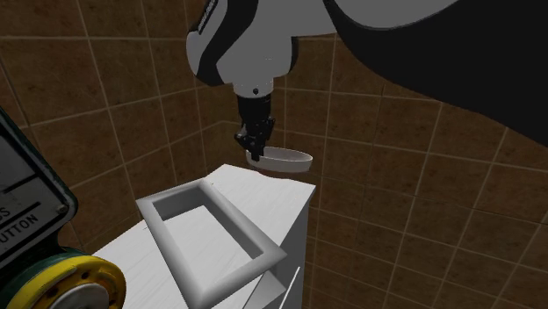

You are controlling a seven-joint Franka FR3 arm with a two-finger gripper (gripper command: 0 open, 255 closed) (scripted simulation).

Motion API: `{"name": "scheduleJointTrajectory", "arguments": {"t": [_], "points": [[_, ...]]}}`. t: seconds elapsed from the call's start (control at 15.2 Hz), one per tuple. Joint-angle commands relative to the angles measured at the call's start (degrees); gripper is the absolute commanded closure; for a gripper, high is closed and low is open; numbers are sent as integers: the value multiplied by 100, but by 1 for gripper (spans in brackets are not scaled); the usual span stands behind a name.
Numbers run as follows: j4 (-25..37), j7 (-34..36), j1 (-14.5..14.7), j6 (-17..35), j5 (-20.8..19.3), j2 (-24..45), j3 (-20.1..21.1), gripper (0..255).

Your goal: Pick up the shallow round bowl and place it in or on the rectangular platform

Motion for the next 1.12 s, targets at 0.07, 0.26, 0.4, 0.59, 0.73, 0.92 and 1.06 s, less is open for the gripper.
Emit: {"name": "scheduleJointTrajectory", "arguments": {"t": [0.07,0.26,0.4,0.59,0.73,0.92,1.06], "points": [[189,-11,-1,-216,-7,-30,-2,255],[396,-17,1,-442,-11,-51,-2,255],[542,-24,1,-594,-11,-58,-1,255],[530,122,77,-713,-78,-189,60,255],[312,422,219,-743,-198,-431,192,255],[42,868,414,-811,-341,-748,411,255],[-101,1160,535,-870,-411,-930,567,255]]}}
